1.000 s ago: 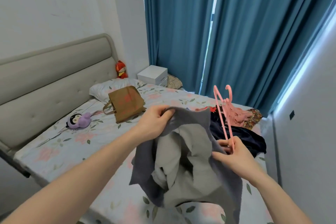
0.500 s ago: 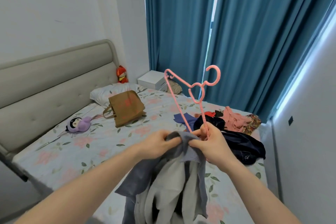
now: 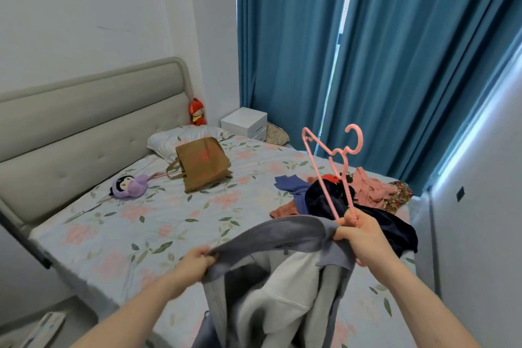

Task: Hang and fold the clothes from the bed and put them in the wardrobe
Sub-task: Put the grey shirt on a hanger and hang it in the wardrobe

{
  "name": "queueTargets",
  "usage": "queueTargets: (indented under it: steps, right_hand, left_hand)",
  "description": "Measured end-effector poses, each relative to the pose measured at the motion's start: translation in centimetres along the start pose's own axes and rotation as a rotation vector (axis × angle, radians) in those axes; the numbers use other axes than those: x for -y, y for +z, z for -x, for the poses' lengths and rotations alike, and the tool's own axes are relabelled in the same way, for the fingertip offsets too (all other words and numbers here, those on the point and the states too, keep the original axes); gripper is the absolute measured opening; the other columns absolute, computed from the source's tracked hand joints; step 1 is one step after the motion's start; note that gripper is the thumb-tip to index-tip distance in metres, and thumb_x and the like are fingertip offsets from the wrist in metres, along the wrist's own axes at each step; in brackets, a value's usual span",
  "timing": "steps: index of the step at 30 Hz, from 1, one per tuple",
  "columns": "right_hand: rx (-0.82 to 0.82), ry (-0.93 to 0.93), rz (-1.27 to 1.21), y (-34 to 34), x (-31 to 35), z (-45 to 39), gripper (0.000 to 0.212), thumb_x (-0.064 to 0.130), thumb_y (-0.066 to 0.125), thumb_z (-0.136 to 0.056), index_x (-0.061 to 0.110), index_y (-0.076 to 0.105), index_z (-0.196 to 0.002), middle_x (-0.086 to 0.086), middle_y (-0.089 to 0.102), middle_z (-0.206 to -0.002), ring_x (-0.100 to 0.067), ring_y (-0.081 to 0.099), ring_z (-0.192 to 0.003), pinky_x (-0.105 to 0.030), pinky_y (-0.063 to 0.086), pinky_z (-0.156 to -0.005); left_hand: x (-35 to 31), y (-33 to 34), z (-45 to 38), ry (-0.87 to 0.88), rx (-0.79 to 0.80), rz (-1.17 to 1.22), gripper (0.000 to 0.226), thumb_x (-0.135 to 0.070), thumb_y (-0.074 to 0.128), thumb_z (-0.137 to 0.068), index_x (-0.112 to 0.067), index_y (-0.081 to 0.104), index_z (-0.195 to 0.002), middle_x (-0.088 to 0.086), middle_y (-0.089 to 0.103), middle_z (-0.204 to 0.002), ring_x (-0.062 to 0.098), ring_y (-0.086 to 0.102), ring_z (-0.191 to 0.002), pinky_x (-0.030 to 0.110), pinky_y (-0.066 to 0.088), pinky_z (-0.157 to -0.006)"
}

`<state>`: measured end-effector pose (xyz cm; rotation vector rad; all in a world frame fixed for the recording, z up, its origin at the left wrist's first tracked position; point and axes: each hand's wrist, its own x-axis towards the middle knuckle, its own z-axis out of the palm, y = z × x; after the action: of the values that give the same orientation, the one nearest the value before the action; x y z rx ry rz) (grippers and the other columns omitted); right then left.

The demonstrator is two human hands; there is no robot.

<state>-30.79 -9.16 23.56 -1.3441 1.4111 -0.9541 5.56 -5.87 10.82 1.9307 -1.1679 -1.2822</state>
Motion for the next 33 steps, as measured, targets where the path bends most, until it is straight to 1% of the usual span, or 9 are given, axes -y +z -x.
queueTargets:
  steps: [3, 6, 11, 14, 20, 23, 27, 30, 33]
  right_hand:
    - [-0.009, 0.051, 0.170, -2.1, -2.0, -0.3, 0.042, -0.009, 0.062, -0.072, 0.018, 0.029, -0.071, -0.001, 0.060, -0.064, -0.022, 0.046, -0.067, -0.040, 0.039, -0.068]
    - [0.037, 0.085, 0.241, -2.7, -2.8, 0.1, 0.038, 0.007, 0.068, -0.073, 0.018, 0.033, -0.072, -0.010, 0.068, -0.071, -0.022, 0.055, -0.063, -0.047, 0.050, -0.068]
    - [0.207, -0.052, 0.258, -2.3, 0.3, 1.8, 0.042, 0.038, 0.057, -0.103, 0.014, 0.045, -0.071, -0.004, 0.046, -0.058, -0.019, 0.035, -0.048, -0.029, 0.036, -0.044]
    - [0.345, -0.111, 0.214, -2.1, 2.3, 3.4, 0.050, 0.049, 0.044, -0.099, 0.010, 0.055, -0.071, -0.005, 0.047, -0.054, -0.018, 0.038, -0.044, -0.027, 0.040, -0.044]
    - [0.404, -0.138, 0.314, -1.6, 3.3, 4.6, 0.046, 0.043, 0.041, -0.105, 0.016, 0.072, -0.084, -0.001, 0.042, -0.054, -0.016, 0.032, -0.048, -0.027, 0.028, -0.050]
    - [0.385, -0.161, 0.349, -0.4, 3.3, 4.5, 0.047, 0.040, 0.042, -0.106, 0.011, 0.072, -0.084, 0.006, 0.041, -0.049, -0.011, 0.030, -0.044, -0.021, 0.027, -0.050]
    - [0.354, -0.192, 0.352, 1.5, 2.3, 3.8, 0.045, 0.030, 0.043, -0.109, 0.005, 0.070, -0.084, 0.009, 0.042, -0.047, -0.005, 0.033, -0.043, -0.015, 0.029, -0.051]
    - [0.289, -0.269, 0.451, 3.1, 0.7, 2.9, 0.037, 0.031, 0.045, -0.108, 0.025, 0.068, -0.078, -0.002, 0.057, -0.058, -0.007, 0.042, -0.050, -0.023, 0.033, -0.054]
    - [0.163, -0.335, 0.420, 5.0, -1.2, 2.1, 0.034, 0.027, 0.049, -0.105, 0.028, 0.060, -0.073, -0.008, 0.059, -0.068, -0.007, 0.044, -0.055, -0.034, 0.038, -0.059]
  left_hand:
    - [-5.3, -2.9, 1.3, 0.085, -0.091, 0.217, 0.018, -0.009, 0.057, -0.099, -0.009, 0.074, -0.095, 0.018, 0.074, -0.096, 0.027, 0.070, -0.086, 0.036, 0.055, -0.075]
    - [-11.1, -5.1, 2.9, 0.114, -0.078, 0.424, 0.020, -0.027, 0.068, -0.094, -0.008, 0.074, -0.098, 0.017, 0.076, -0.095, 0.030, 0.073, -0.086, 0.036, 0.055, -0.070]
    - [-16.0, -5.2, 3.2, 0.229, -0.141, 0.252, 0.029, -0.035, 0.062, -0.100, -0.011, 0.076, -0.090, -0.001, 0.078, -0.078, 0.013, 0.073, -0.074, 0.022, 0.053, -0.060]
    - [-16.5, -5.4, 2.6, 0.290, -0.209, 0.187, 0.034, -0.035, 0.057, -0.103, -0.014, 0.074, -0.083, -0.003, 0.074, -0.073, 0.012, 0.065, -0.069, 0.021, 0.047, -0.057]
    - [-17.3, -7.7, 1.4, 0.347, -0.278, 0.174, 0.030, -0.032, 0.056, -0.103, -0.012, 0.073, -0.090, 0.003, 0.071, -0.083, 0.015, 0.060, -0.080, 0.028, 0.046, -0.070]
    - [-17.8, -7.7, 1.7, 0.412, -0.247, 0.163, 0.031, -0.032, 0.057, -0.103, -0.007, 0.074, -0.094, 0.001, 0.071, -0.081, 0.012, 0.060, -0.078, 0.026, 0.046, -0.068]
    - [-18.7, -6.7, 3.1, 0.518, -0.218, 0.136, 0.028, -0.031, 0.058, -0.103, -0.019, 0.072, -0.082, -0.012, 0.070, -0.069, 0.002, 0.061, -0.067, 0.025, 0.045, -0.064]
    - [-19.8, -6.0, 4.8, 0.600, -0.211, 0.177, 0.025, -0.032, 0.059, -0.101, -0.021, 0.073, -0.084, -0.010, 0.072, -0.073, 0.007, 0.065, -0.074, 0.026, 0.050, -0.066]
    - [-20.9, -5.3, 7.0, 0.703, -0.176, 0.157, 0.022, -0.031, 0.059, -0.101, -0.021, 0.073, -0.087, -0.007, 0.074, -0.078, 0.009, 0.067, -0.078, 0.030, 0.053, -0.071]
